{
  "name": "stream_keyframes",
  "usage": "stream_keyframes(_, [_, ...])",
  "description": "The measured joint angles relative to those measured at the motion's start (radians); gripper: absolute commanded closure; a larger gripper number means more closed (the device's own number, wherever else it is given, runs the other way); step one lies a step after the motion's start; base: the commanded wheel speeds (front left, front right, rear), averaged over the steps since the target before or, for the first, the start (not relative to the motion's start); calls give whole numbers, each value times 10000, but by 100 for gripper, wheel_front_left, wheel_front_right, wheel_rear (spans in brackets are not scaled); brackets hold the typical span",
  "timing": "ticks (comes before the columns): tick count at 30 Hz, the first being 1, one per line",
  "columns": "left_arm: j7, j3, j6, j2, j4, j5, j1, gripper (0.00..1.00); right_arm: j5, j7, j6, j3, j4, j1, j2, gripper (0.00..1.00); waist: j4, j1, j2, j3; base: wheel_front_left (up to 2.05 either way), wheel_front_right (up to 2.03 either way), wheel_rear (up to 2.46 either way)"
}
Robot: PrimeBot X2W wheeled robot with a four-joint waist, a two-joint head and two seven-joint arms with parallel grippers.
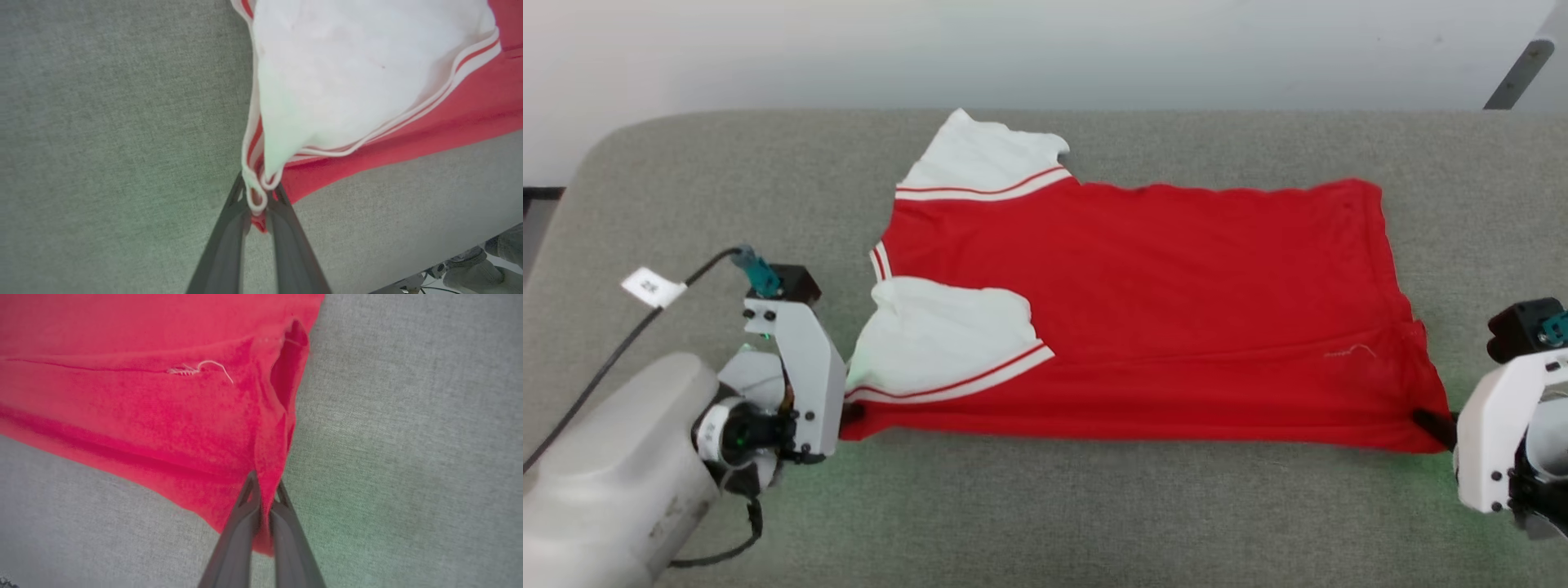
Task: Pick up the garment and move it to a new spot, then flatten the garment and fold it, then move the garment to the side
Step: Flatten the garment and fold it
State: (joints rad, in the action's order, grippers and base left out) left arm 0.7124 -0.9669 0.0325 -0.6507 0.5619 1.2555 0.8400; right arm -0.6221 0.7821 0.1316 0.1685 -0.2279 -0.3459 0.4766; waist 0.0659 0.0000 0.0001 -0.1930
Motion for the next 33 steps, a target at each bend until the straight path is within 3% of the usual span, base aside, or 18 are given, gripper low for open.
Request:
stream_keyframes(9, [399,-215,982,-813,-2136,-79,-721,100,84,715,0,-554,1043,960,128,100,52,0,0,216,0,0,0])
stream_keyframes(16, [349,-336,1371,-892,-2723,-42,-1287,100,347,861,-2,-675,1175,1313,-173,100,41,-1,0,60,0,0,0])
stream_keyframes(17, [349,-353,1394,-859,-2717,-42,-1319,87,357,892,-2,-675,1168,1313,-221,100,36,0,0,36,0,0,0])
stream_keyframes(18, [314,-360,1396,-834,-2702,-44,-1335,66,391,892,-2,-669,1166,1313,-257,99,31,-1,0,14,0,0,0])
stream_keyframes(19, [267,-372,1409,-817,-2663,-65,-1336,43,460,884,-2,-635,1170,1311,-268,87,24,-1,0,-4,0,0,0])
stream_keyframes(20, [251,-368,1438,-794,-2619,-67,-1337,32,472,878,-2,-589,1172,1308,-268,63,17,0,0,-18,0,0,0])
stream_keyframes(21, [253,-372,1438,-779,-2591,-67,-1337,18,472,878,-2,-541,1172,1307,-272,55,9,0,0,-25,0,0,0])
stream_keyframes(22, [253,-395,1438,-767,-2577,-96,-1328,0,472,876,-2,-500,1172,1306,-272,29,3,0,0,-29,0,0,0])
stream_keyframes(24, [176,-353,1438,-744,-2560,-148,-1269,0,468,874,-2,-443,1172,1291,-253,0,-9,0,-1,-36,0,0,0])
stream_keyframes(33, [546,-238,1544,-1233,-2934,-410,-518,0,428,640,-4,-734,1615,1151,-217,0,-118,0,0,-34,0,0,0])
